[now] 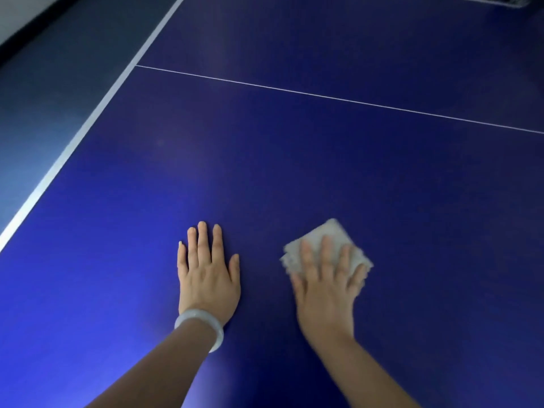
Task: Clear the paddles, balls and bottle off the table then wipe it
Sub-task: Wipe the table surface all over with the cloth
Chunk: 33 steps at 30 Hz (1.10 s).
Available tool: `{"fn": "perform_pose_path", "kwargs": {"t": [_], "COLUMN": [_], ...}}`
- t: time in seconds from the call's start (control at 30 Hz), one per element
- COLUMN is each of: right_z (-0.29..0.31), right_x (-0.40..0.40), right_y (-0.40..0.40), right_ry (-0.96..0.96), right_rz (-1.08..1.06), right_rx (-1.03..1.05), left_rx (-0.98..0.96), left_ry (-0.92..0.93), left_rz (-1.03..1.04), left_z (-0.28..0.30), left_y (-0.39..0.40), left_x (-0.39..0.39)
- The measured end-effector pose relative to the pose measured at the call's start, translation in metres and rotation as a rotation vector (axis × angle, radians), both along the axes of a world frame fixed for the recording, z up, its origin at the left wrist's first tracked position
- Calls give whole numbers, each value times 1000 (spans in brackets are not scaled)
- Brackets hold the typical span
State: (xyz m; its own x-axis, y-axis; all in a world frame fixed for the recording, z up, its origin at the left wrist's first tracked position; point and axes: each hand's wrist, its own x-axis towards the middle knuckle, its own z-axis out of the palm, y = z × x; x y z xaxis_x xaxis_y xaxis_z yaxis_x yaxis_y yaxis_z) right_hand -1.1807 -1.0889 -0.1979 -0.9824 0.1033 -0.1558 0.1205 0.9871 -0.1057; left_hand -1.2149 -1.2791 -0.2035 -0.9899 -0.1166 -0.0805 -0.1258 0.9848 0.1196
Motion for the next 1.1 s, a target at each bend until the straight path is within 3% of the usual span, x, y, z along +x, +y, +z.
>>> {"fn": "perform_pose_path", "kwargs": {"t": [0.1,0.23,0.3,0.4,0.53,0.67,0.77,0.83,0.97,1.0,1.03,1.1], "right_z": [4,14,18,24,14,2,3,2,1,2,2,1], "right_x": [35,38,32,25,23,55,86,85,42,38,39,59], "right_y": [-24,-8,-6,-14,-41,-51,-15,22,43,30,14,-21], "right_ry": [-35,-75,-107,-42,-12,-28,-36,-29,-20,-11,1,28], "right_rz": [281,332,301,122,11,355,627,519,-120,-199,-188,48], "right_rx": [-23,-11,-73,-191,-63,-1,1,87,45,16,5,10], "left_rx": [40,161,201,109,13,-19,5,7,-6,-7,-6,-1], "left_ry": [9,-25,-41,-25,-47,-15,-18,-15,-14,-10,-9,-3], "left_rz": [-2,-37,-27,47,43,24,30,35,28,26,26,23], "left_z": [2,8,10,10,9,5,2,1,0,0,0,0], "left_y": [-3,-12,-19,-32,-45,-46,-47,-48,-48,-48,-48,-47], "left_x": [1,0,11,56,95,95,96,96,96,96,96,96]}}
